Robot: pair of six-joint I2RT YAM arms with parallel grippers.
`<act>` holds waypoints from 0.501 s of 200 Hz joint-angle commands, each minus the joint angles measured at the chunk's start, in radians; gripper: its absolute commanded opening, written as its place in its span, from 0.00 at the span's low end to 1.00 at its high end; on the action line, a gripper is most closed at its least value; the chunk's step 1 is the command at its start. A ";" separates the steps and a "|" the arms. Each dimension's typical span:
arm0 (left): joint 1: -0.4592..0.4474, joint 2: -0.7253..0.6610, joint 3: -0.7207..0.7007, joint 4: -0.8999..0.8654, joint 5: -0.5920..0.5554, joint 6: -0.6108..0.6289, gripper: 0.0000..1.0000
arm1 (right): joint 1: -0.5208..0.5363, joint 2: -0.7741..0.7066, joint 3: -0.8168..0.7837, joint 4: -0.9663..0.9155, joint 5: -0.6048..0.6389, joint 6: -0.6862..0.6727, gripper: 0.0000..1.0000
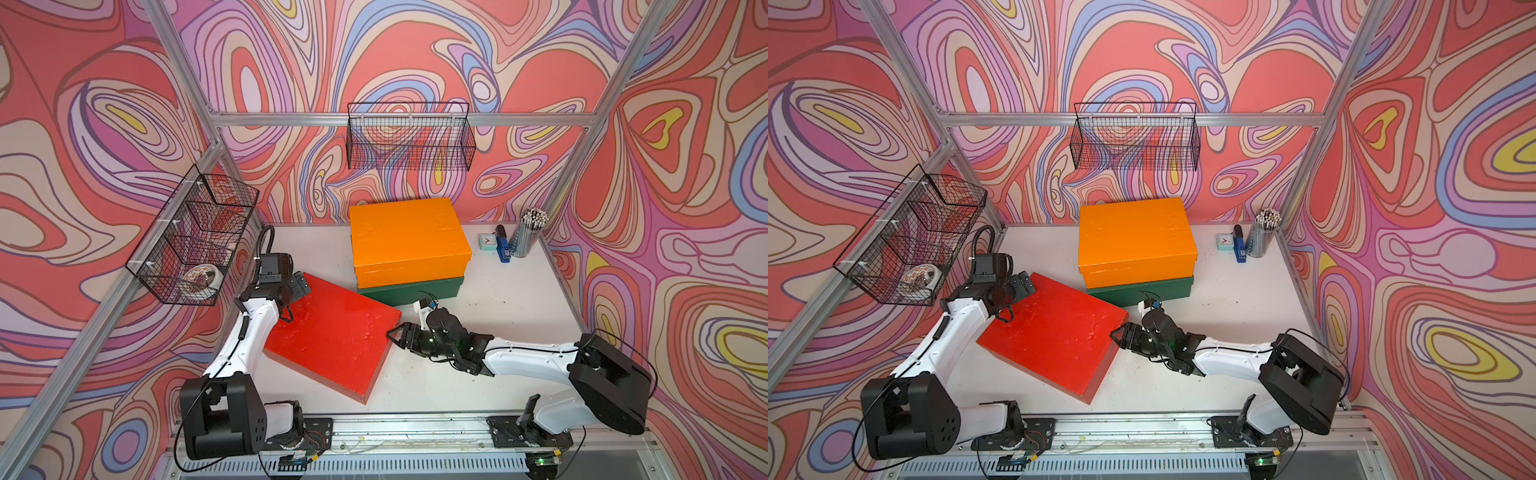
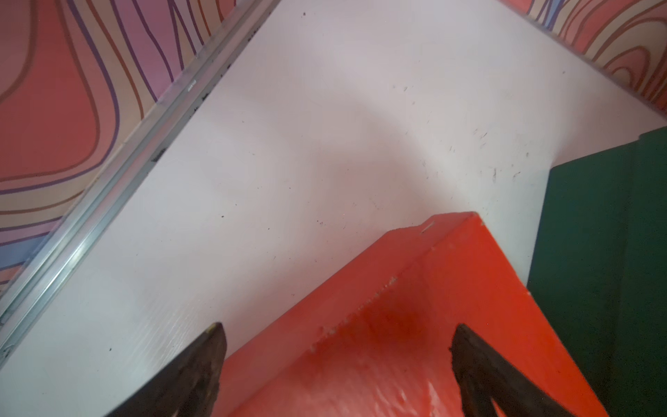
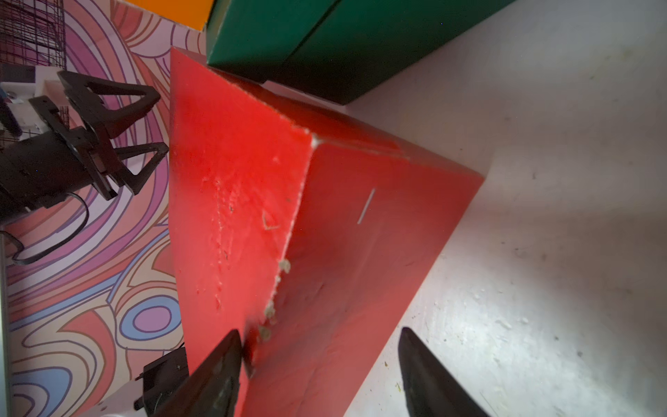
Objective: Stack the shoeboxes
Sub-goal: Move the shoebox to the center of the board.
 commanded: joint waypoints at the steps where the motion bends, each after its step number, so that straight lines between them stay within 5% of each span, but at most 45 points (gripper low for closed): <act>1: 0.010 0.042 -0.002 0.010 0.021 0.000 0.96 | -0.009 -0.003 0.022 -0.128 0.045 -0.043 0.69; 58: 0.019 0.067 -0.060 0.012 0.176 -0.037 0.94 | -0.019 0.013 0.037 -0.150 0.042 -0.053 0.66; 100: 0.019 -0.108 -0.256 0.053 0.349 -0.102 0.93 | -0.092 -0.032 0.004 -0.166 -0.006 -0.066 0.64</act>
